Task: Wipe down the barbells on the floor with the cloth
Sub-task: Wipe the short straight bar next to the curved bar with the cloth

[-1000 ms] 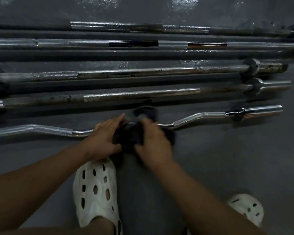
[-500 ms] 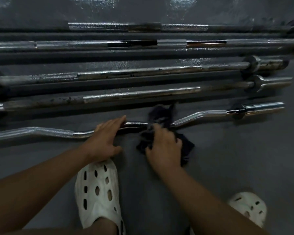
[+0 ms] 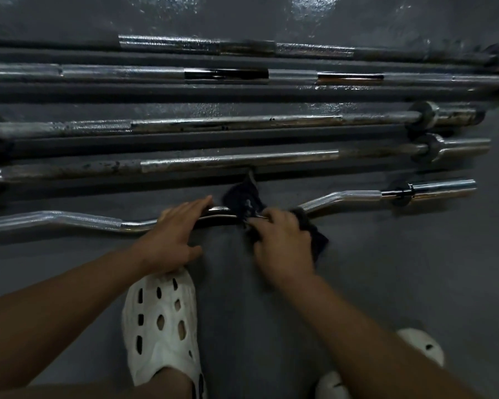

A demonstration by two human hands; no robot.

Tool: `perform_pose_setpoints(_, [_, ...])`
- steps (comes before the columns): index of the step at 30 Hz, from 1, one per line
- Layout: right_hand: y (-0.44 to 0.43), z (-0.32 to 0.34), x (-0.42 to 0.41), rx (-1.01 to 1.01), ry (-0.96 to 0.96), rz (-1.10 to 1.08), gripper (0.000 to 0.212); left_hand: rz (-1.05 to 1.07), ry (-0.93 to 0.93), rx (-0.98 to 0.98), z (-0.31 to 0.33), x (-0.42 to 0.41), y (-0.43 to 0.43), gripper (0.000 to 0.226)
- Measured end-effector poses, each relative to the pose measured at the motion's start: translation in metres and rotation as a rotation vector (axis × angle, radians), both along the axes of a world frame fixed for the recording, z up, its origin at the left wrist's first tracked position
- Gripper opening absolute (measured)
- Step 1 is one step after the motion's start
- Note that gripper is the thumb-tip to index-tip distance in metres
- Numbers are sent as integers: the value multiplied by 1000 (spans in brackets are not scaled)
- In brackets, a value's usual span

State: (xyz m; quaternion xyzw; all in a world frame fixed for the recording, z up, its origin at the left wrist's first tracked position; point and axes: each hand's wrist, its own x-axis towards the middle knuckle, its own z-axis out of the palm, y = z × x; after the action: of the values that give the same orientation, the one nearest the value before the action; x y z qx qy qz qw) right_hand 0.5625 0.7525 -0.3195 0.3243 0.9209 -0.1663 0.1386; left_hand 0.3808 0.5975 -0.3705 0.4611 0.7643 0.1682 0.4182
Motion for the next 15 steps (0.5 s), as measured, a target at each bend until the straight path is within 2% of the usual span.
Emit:
perform_pose_setpoints(2, [46,0,24,6,111,-90,43,-6,10,7,-1,2,1,107])
perform_pose_setpoints(4, [78,-2,41,96,175,-480,43,-13,64,21,0,4,3,107])
perform_pose_setpoints(5, [73,-4,39,122,107,-646,46,-21,82,13,1,6,4,107])
perform_pose_setpoints(6, [57,-6,28,112,35,-686,49,-24,92,3,2,8,6,107])
perform_pose_setpoints(7, [33,-8,11,55,9,-606,51,-20,97,-6,1,9,7,106])
perform_pose_setpoints(10, [-30,-5,-36,-282,36,-134,52,-12,72,9,3,5,4,105])
perform_pose_setpoints(11, [-32,-3,-43,-313,67,-29,47,-6,58,23,2,3,3,106])
perform_pose_setpoints(12, [-24,-1,-47,-302,101,-11,42,1,43,25,1,2,2,107])
perform_pose_setpoints(13, [-12,0,-46,-253,131,-89,38,4,32,15,1,1,1,108])
perform_pose_setpoints(15, [18,-4,-34,-97,210,-435,39,19,31,0,0,2,3,109])
